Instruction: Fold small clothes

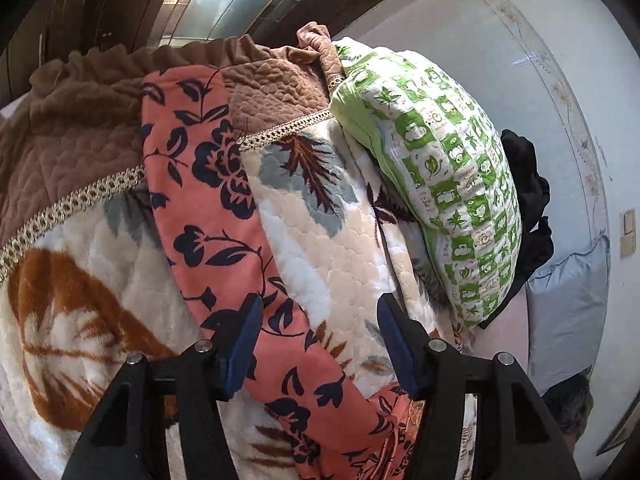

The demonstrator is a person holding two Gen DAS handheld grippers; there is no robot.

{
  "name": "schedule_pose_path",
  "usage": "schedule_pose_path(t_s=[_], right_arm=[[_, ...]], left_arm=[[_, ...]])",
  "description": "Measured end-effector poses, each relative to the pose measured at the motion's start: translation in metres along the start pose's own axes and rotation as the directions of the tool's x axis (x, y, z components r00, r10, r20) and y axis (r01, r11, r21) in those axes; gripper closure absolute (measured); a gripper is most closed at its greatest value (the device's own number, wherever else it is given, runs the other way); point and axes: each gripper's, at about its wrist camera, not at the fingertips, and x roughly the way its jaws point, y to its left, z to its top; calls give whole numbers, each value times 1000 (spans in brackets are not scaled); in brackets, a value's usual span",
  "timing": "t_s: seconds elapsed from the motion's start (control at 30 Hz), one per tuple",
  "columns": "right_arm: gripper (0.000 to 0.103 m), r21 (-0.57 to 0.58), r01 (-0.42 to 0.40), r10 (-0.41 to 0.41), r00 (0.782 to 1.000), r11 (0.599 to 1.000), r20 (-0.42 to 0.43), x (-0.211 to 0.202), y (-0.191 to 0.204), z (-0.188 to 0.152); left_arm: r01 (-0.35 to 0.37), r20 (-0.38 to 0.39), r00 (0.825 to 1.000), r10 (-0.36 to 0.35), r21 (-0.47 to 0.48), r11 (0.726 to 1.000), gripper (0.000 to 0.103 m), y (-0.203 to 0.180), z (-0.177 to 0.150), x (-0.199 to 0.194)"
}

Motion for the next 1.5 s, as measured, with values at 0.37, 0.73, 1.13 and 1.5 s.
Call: schedule_pose_path(t_s=[0.37, 0.73, 1.13, 1.5], right_arm=[[79, -15, -1, 1, 1000, 1000, 0, 3, 3, 1], [79, -36, 2, -2, 1000, 999, 6, 4, 4, 0], [79, -36, -9, 9, 1000, 999, 1, 4, 1, 1], [79, -32, -12, 12, 1000, 999, 0, 5, 1, 2]], left_arm=[[-33, -167, 986, 20, -77, 996, 43, 46, -53, 31], [-15, -14, 1000, 15, 19, 1000, 99, 18, -25, 22], [-254, -41, 958, 284, 336, 907, 89, -122, 22, 113], [-222, 93, 970, 224, -26, 975, 50, 21, 71, 7]])
